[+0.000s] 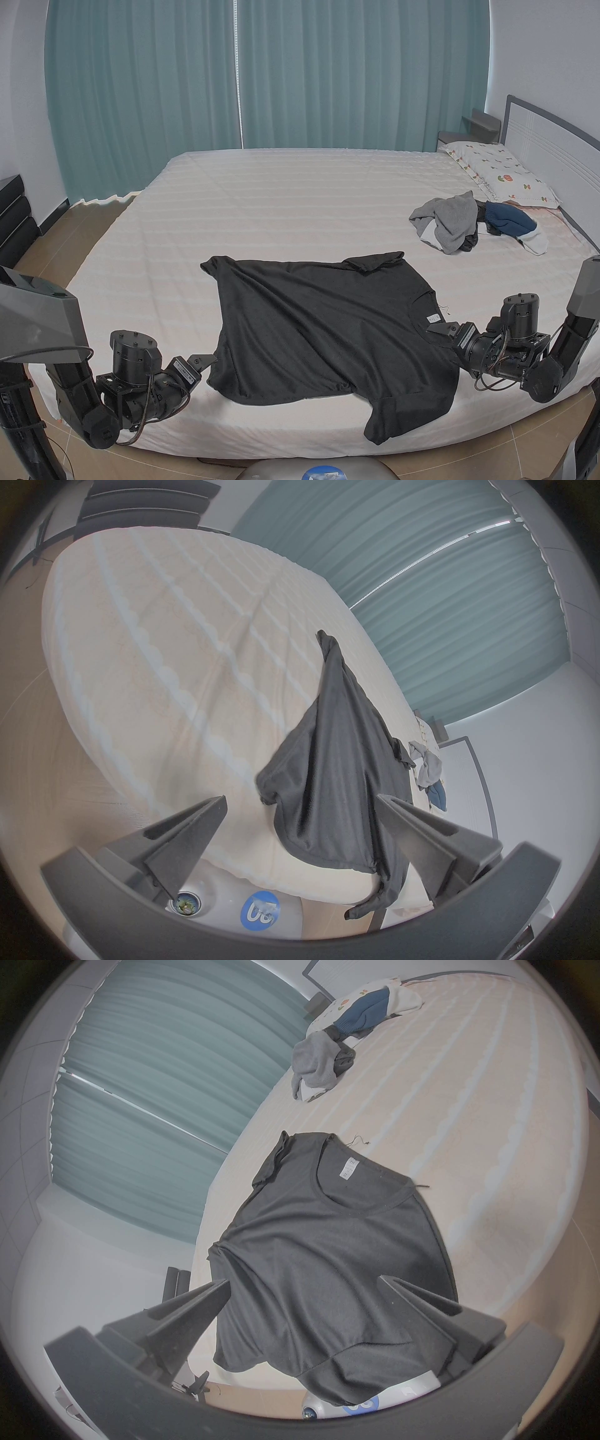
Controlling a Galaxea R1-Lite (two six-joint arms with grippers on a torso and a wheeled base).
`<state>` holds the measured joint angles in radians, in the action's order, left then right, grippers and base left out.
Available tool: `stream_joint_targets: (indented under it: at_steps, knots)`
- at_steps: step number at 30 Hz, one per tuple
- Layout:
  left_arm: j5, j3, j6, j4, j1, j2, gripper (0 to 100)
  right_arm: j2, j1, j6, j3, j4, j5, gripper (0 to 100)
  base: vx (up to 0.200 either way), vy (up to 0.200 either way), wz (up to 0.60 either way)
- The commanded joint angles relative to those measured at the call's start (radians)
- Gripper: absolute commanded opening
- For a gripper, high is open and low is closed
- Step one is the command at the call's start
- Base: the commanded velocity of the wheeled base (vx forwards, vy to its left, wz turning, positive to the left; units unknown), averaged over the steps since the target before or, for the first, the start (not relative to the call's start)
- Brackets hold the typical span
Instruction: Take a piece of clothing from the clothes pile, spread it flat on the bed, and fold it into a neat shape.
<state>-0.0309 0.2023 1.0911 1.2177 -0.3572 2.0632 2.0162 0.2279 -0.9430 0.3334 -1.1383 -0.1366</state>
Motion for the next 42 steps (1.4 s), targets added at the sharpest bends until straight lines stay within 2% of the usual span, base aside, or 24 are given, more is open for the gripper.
stream_joint_targets:
  at_steps: [1,5,9,21,29,31,32,42]
  knots:
    - [0.000,0.000,0.000,0.000,-0.008,0.009,100,-0.001,-0.001,0.001,-0.005,0.000,0.000,100,0.000,-0.200,0.00]
    - [-0.009,-0.001,-0.005,0.000,-0.008,0.011,100,0.003,-0.001,0.003,-0.008,0.000,0.002,100,0.000,-0.200,0.00]
    - [-0.017,-0.008,-0.014,0.000,-0.008,0.018,100,0.006,-0.001,0.026,-0.020,0.002,0.002,100,0.000,0.000,0.00]
    - [-0.172,0.005,-0.092,0.000,0.003,0.129,100,0.009,0.002,0.046,-0.030,0.000,0.002,100,0.000,0.000,0.00]
    - [-0.179,0.072,-0.086,0.002,0.023,0.167,100,0.007,0.004,0.050,-0.039,0.002,0.002,100,0.000,0.000,0.00]
    - [-0.179,0.094,-0.085,0.002,0.024,0.183,100,0.013,0.002,0.073,-0.050,0.003,0.000,100,0.000,0.000,0.00]
    - [-0.179,0.101,-0.086,0.000,0.027,0.192,0,0.021,0.002,0.082,-0.054,0.002,0.000,100,0.000,0.000,0.00]
    - [-0.184,0.055,-0.089,0.006,0.044,0.152,0,0.110,0.002,0.155,-0.080,0.000,-0.012,100,0.000,0.000,0.00]
